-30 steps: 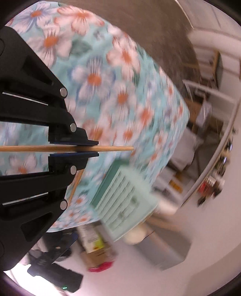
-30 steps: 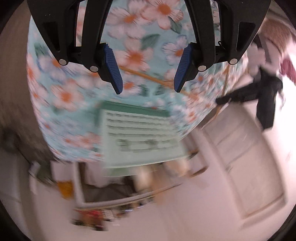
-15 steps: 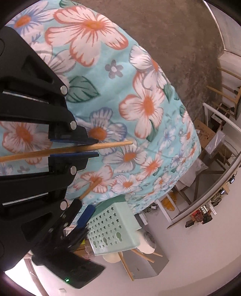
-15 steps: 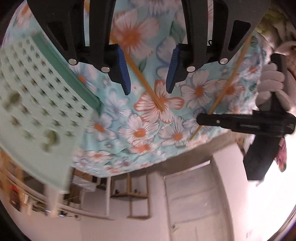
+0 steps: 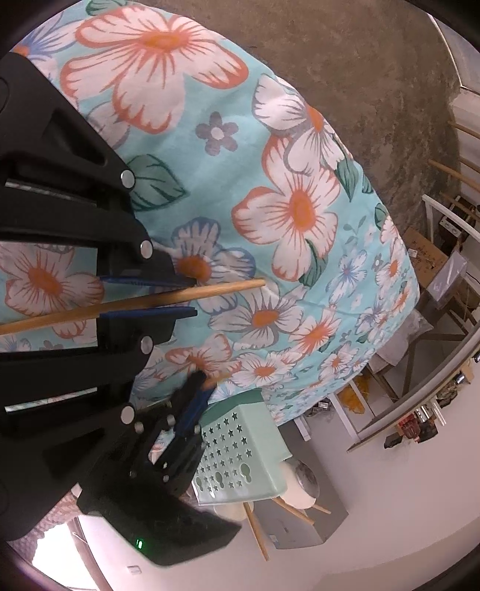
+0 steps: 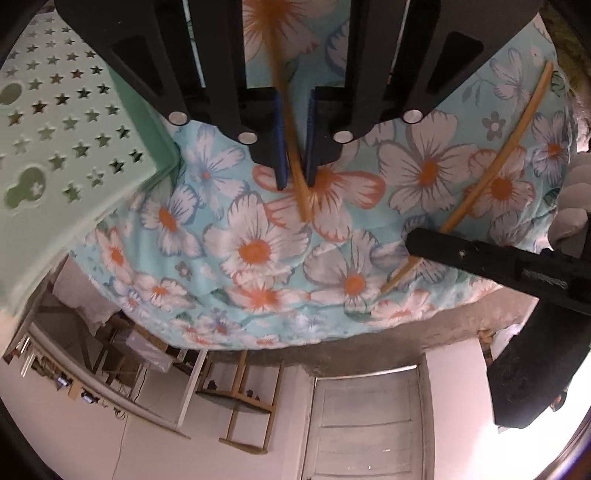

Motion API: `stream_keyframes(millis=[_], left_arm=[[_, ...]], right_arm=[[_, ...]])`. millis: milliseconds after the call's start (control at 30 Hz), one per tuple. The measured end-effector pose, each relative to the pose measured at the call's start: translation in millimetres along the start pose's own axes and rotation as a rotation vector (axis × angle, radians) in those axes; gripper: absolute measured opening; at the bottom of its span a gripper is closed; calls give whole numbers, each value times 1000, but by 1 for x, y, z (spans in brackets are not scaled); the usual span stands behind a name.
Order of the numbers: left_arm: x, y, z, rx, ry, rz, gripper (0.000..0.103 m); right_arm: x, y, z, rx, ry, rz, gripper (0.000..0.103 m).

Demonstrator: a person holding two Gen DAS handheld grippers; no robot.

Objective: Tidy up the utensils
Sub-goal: 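Raise both held chopsticks up over the mint-green holder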

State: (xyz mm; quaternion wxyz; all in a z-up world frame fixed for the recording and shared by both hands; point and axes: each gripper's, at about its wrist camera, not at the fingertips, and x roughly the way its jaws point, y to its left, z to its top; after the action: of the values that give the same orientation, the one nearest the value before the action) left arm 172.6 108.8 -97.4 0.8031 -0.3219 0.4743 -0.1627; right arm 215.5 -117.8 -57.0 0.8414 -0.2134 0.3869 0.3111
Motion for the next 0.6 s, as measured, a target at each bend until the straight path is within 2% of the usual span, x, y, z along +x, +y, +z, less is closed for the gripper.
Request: stream_keyframes(millis=[100, 233, 333, 433, 600], left_arm=[[2, 0, 3, -18, 8, 4, 9], [2, -13, 5, 29, 5, 41, 8], [-8, -29, 6, 71, -26, 14, 7], [-24, -49, 9, 130, -103, 4, 6], [-62, -84, 8, 224, -319, -87, 6]], right_arm=[[-26, -10, 11, 53, -78, -25, 7], [-68, -25, 18, 143, -189, -48, 7], [-98, -35, 18, 218, -274, -56, 7], [-127, -48, 14, 314, -373, -56, 7], [-162, -63, 5, 442, -514, -50, 7]])
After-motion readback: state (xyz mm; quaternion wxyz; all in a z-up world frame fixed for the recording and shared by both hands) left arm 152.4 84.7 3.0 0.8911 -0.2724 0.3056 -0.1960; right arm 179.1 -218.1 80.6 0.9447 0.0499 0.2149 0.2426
